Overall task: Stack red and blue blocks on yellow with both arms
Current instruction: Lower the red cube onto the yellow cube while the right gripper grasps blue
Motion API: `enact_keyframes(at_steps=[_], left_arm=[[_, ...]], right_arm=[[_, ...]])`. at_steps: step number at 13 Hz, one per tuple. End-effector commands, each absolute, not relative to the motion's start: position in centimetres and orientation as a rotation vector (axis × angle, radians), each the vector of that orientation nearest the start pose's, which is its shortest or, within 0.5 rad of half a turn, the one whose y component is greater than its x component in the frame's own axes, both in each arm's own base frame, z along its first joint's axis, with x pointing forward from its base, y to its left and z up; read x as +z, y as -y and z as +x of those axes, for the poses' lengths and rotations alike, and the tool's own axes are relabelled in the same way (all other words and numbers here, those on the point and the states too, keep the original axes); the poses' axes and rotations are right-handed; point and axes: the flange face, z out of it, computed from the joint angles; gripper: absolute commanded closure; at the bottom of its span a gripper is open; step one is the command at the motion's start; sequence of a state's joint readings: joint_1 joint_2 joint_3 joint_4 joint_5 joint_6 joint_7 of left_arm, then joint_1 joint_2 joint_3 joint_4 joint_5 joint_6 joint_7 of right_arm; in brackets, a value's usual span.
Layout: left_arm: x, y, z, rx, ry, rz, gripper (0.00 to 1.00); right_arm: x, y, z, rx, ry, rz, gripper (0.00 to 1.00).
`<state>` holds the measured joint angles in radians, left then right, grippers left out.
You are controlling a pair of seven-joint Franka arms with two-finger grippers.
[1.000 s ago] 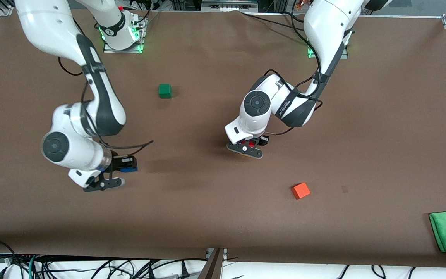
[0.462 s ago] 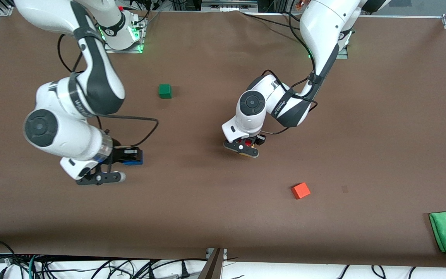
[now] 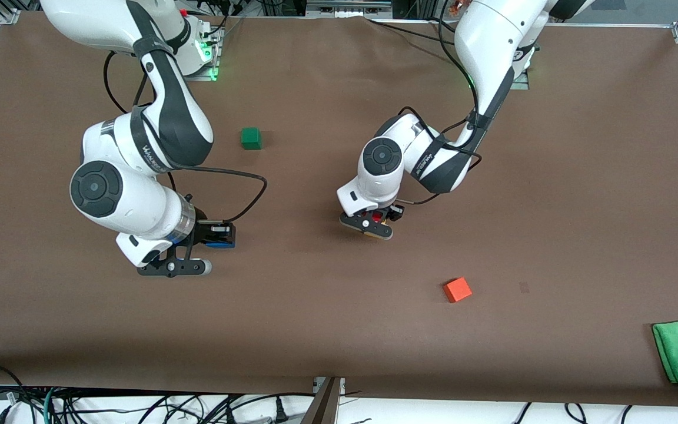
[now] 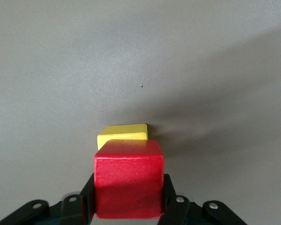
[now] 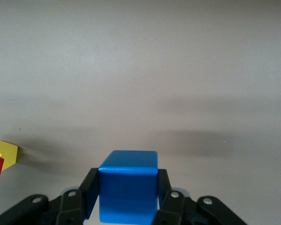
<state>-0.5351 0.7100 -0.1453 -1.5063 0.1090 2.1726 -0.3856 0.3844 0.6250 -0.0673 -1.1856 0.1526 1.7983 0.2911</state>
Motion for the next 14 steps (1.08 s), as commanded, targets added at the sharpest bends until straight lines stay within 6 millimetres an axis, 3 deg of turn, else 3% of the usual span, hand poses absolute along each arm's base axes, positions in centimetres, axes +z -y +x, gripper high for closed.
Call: enact_keyframes(at_steps=[1,9,11,12,14], left_arm=[[24.5,42.4,56.4,0.032,-0.535,-3.054,0.68],[24.9,42.0,56.8,0.022,-0.524,-3.057,0.66],[25.2,42.0,56.9,0.029,-0.489,-3.065,0.0],[25.8,42.2,57.0,0.024,-0.458,-3.076,0.0],[28.9,42.0,57.0,0.017,-0.441,-3.079,0.0]], right_arm=[[43.2,-25.6,69.0,0.055,-0.024,-3.027,0.79],[43.2,-27.6,68.9,0.032,-0.039,-3.021,0.78],[43.3,-27.9,68.9,0.026,-0.065,-3.018,0.78],[43.3,-28.3,68.8,0.022,-0.068,-3.017,0.77],[43.3,-28.4,68.7,0.02,-0.065,-3.018,0.77]])
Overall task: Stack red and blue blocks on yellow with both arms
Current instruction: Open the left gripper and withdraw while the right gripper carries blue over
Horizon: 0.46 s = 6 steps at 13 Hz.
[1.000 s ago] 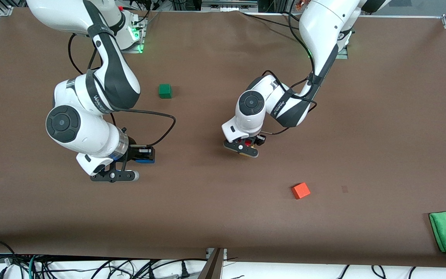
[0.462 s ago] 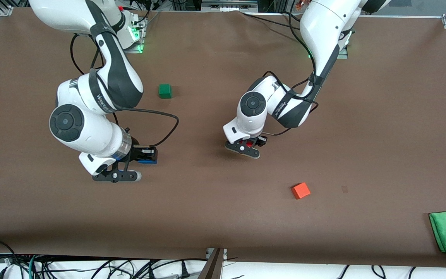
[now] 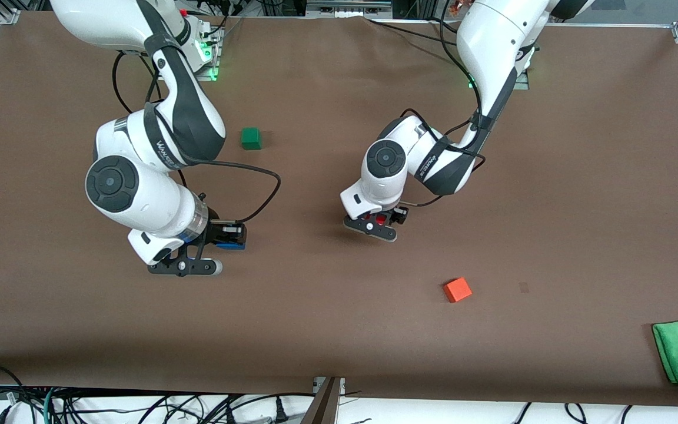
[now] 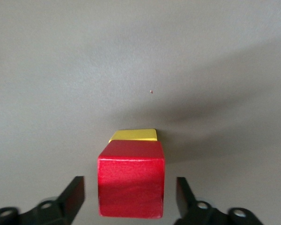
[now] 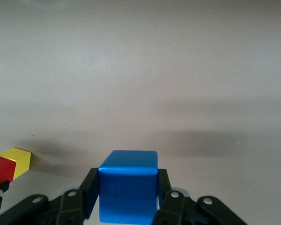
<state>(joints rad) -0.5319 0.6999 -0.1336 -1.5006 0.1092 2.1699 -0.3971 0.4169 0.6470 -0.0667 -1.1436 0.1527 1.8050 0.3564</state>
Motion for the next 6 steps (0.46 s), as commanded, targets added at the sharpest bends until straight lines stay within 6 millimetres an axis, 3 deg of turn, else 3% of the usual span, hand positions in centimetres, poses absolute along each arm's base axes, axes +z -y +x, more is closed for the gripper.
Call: enact_keyframes(at_steps=[1,3,6], left_arm=[[31.2,41.6,57.5,0.01,-0.427,-3.078,0.0],[35.3,39.3,59.9,0.01,-0.352,-3.082,0.0],[40.9,32.5,63.9,-0.063,-0.189,-3.11,0.0]], right_arm=[[43.3,-28.4,68.7,0.02,-0.069,-3.018,0.77],[43.4,-29.7,68.3,0.016,-0.11,-3.013,0.77],[43.0,-34.3,66.5,0.007,-0.256,-2.996,0.77]])
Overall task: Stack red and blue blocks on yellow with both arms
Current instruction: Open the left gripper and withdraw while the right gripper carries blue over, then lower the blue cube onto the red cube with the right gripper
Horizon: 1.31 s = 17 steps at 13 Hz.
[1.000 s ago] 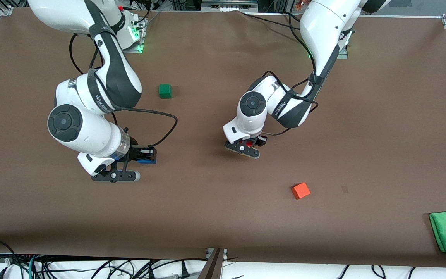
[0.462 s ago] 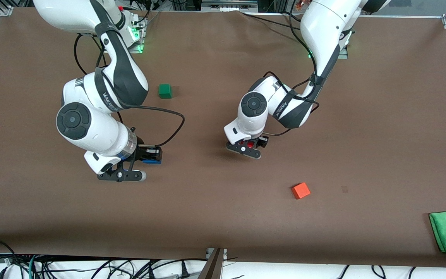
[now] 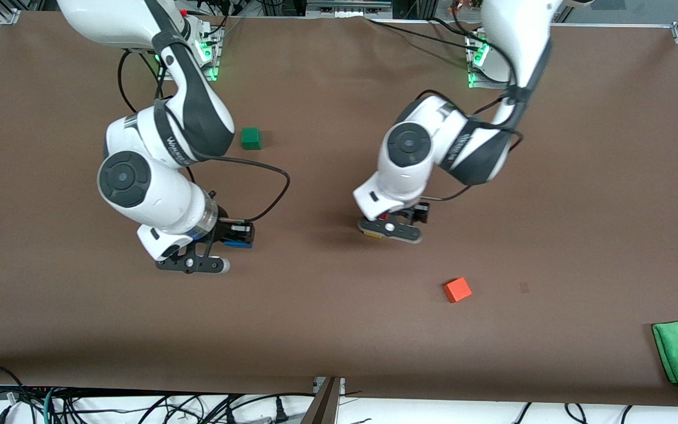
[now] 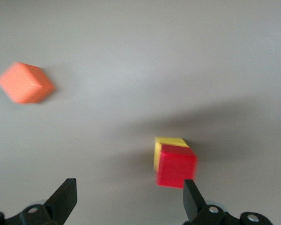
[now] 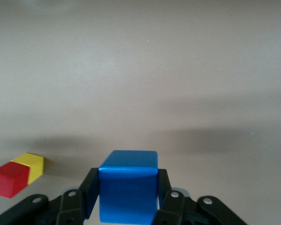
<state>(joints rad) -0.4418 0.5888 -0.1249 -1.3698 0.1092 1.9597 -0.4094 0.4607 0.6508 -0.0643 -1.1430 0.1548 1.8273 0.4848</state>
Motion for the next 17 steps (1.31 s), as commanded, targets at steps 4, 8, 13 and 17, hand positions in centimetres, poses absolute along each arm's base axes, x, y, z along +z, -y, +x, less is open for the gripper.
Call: enact_keyframes(at_steps=[4,8,13,17], left_arm=[[47.6,23.4,64.9,-0.034,-0.231,-3.071,0.0],[55.6,11.6,63.3,0.066,-0.079,-3.042,0.0],[59.5,3.9,59.2,0.155,0.002,-3.078,0.0],[58.2,1.0,59.9,0.194,0.085,-3.113,0.0]], right_arm=[[40.8,-43.5,63.1,-0.056,-0.515,-2.911,0.76],[38.0,-51.6,59.6,-0.102,-0.756,-2.772,0.75],[34.1,-57.1,55.6,-0.121,-0.87,-2.747,0.72],[32.7,-57.9,54.8,-0.164,-0.845,-2.789,0.71]])
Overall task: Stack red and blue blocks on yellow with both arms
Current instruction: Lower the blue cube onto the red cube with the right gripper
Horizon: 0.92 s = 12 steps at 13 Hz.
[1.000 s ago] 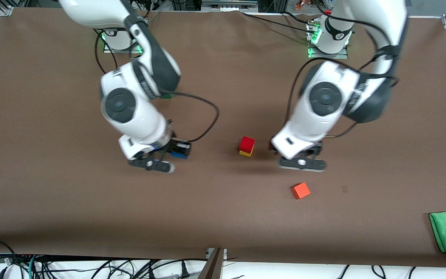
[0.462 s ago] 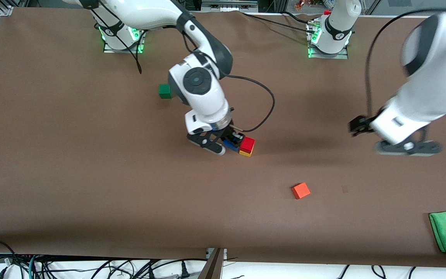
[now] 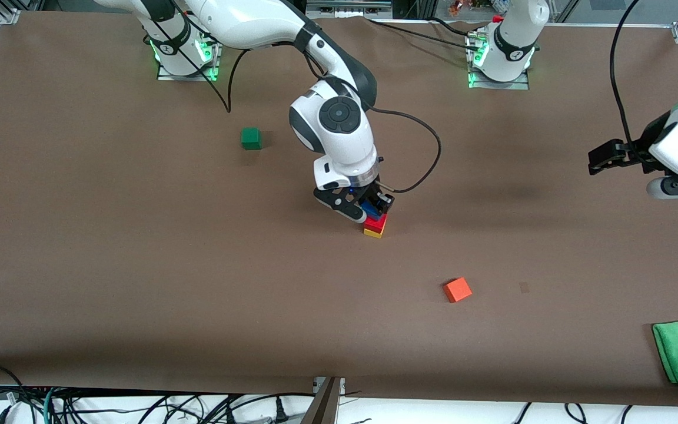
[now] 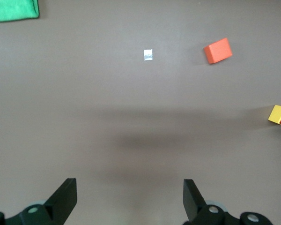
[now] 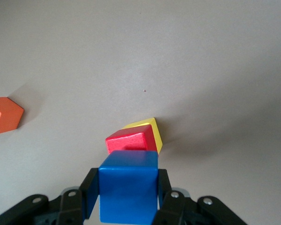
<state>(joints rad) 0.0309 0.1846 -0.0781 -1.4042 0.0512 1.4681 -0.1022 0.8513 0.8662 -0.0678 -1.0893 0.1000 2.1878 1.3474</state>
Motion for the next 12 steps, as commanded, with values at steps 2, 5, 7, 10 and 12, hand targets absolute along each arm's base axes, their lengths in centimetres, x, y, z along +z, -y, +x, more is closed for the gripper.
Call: enact_keyframes(at_steps=[2,5,7,10,12], left_arm=[[58.2,0.9,59.9,0.196,0.088,-3.115,0.0],[58.4,0.8,59.9,0.189,0.088,-3.112,0.0],[58.7,0.7,59.9,0.178,0.094,-3.104,0.0],[58.7,0.5,60.0,0.178,0.098,-3.118,0.0],[58.6,0.6,60.0,0.181,0.1,-3.129,0.0]], right_arm=[[32.9,-57.8,55.1,-0.176,-0.836,-2.783,0.71],[32.9,-57.9,55.4,-0.208,-0.819,-2.759,0.67],[32.6,-57.9,55.4,-0.225,-0.808,-2.766,0.67],[32.3,-58.1,55.4,-0.245,-0.797,-2.766,0.61],[32.0,-58.1,55.4,-0.25,-0.797,-2.759,0.55]])
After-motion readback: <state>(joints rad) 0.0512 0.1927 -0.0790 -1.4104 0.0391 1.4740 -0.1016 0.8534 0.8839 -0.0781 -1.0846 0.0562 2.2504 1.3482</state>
